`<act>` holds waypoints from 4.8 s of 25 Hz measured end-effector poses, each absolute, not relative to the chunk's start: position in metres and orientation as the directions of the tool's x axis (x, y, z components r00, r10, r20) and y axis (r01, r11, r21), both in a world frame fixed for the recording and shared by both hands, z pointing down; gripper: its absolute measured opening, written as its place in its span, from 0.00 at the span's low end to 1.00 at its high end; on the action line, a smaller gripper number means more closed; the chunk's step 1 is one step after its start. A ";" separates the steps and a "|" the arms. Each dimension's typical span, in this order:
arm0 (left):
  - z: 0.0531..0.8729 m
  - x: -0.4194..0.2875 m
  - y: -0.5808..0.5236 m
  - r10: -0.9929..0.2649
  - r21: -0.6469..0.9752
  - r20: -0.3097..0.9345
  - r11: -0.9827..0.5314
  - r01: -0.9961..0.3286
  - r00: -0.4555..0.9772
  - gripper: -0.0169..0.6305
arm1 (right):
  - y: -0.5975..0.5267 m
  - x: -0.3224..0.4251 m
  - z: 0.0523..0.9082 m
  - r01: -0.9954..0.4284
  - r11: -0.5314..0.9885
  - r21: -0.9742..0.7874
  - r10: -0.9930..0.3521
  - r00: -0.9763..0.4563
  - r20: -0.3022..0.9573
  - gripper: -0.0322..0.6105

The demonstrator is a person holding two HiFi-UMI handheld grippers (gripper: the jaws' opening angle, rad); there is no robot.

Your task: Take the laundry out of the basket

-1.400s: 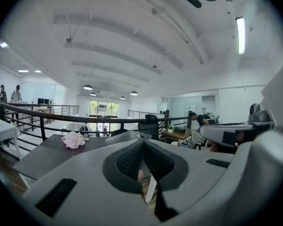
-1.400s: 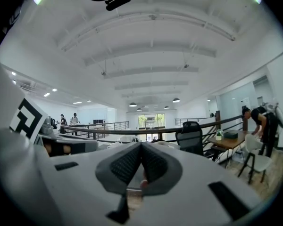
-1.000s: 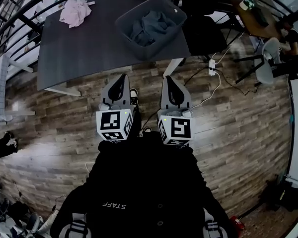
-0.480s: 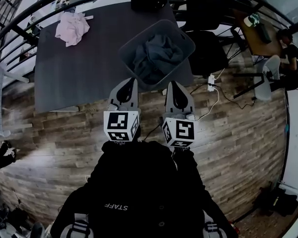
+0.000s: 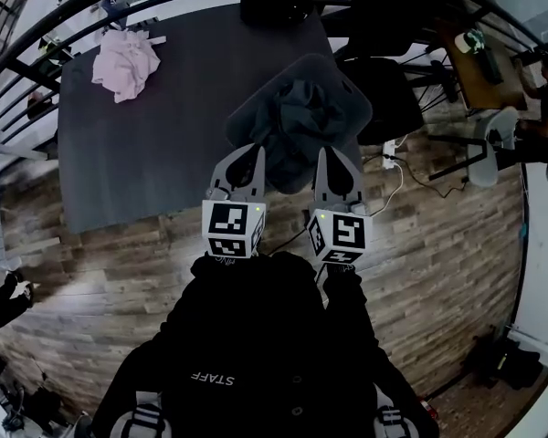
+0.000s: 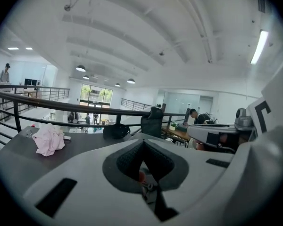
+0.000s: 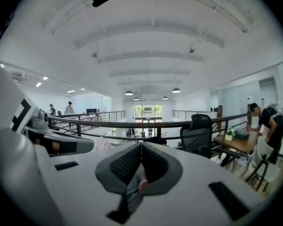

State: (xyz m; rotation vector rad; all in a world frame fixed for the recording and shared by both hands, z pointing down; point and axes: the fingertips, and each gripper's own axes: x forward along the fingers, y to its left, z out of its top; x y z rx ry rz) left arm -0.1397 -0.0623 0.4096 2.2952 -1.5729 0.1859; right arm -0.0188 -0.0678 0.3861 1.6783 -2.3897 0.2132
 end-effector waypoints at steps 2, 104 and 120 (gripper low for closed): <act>0.412 -0.141 -0.074 -0.864 0.219 0.311 -0.339 -0.915 0.395 0.03 | -0.080 -0.019 0.389 -0.945 0.327 0.004 -0.911 -0.314 0.268 0.07; 0.783 -0.034 -0.227 -0.277 0.381 0.886 -0.024 -0.924 0.372 0.56 | -0.248 0.116 0.543 -0.939 0.188 -0.287 -0.633 -0.340 0.696 0.07; 0.680 -0.027 -0.224 -0.422 0.322 0.840 -0.121 -0.939 0.342 0.31 | -0.216 0.128 0.505 -0.939 0.178 -0.295 -0.706 -0.330 0.627 0.07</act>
